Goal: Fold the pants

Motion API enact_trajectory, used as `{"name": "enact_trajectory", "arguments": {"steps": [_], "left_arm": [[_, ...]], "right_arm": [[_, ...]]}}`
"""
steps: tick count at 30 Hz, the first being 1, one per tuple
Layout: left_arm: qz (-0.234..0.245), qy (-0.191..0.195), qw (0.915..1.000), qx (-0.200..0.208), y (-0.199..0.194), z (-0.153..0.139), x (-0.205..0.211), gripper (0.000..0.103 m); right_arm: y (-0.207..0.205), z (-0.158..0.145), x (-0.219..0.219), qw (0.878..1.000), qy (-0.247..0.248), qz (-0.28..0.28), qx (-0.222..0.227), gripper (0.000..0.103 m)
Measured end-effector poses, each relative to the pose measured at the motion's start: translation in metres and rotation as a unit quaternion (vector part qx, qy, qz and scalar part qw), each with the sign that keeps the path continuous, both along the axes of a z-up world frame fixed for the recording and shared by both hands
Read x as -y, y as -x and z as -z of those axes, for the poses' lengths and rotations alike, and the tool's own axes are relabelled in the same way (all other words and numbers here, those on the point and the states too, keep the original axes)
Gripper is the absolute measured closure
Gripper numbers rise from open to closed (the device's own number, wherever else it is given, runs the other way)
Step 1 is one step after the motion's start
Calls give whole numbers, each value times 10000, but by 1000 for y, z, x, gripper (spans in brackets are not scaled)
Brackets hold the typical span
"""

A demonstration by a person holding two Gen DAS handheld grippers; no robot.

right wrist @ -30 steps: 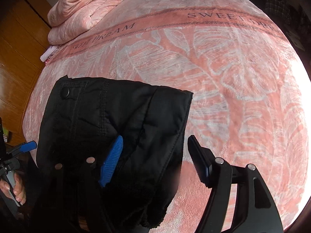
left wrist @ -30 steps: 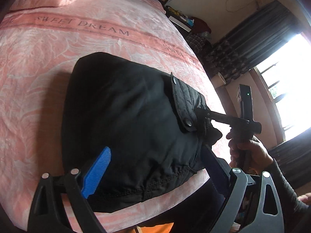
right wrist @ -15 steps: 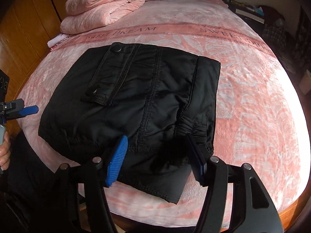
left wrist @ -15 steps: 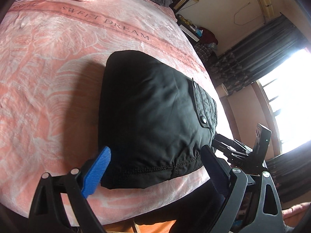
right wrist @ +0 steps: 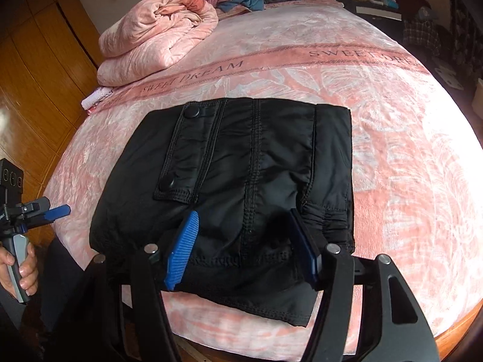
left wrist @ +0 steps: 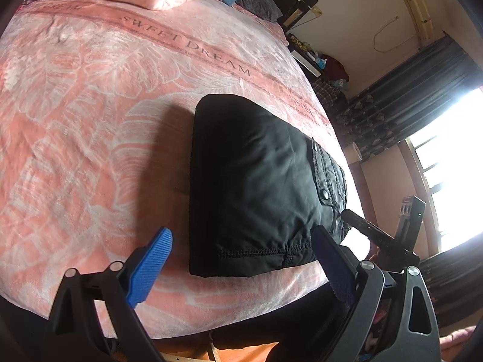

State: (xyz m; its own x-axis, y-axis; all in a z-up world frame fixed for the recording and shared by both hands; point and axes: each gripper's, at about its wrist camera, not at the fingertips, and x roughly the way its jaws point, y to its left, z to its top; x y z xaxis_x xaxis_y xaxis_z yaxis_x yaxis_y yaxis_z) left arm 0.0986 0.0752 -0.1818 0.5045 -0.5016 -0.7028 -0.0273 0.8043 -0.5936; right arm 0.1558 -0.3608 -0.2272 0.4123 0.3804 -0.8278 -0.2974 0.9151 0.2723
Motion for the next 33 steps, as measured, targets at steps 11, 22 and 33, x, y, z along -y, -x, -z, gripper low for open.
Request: {"name": "enact_trajectory", "arguments": {"steps": [11, 22, 33], "left_arm": [[85, 45, 9997, -221, -44, 20, -10, 9], [120, 753, 9958, -509, -69, 38, -37, 9], [443, 2215, 9667, -1202, -121, 87, -38, 8]], "right_arm": [[-52, -28, 64, 9734, -2047, 1013, -202, 42], [-64, 34, 123, 9547, -2136, 1652, -1251, 27], [-31, 46, 140, 9049, -3222, 1241, -2489, 4]]}}
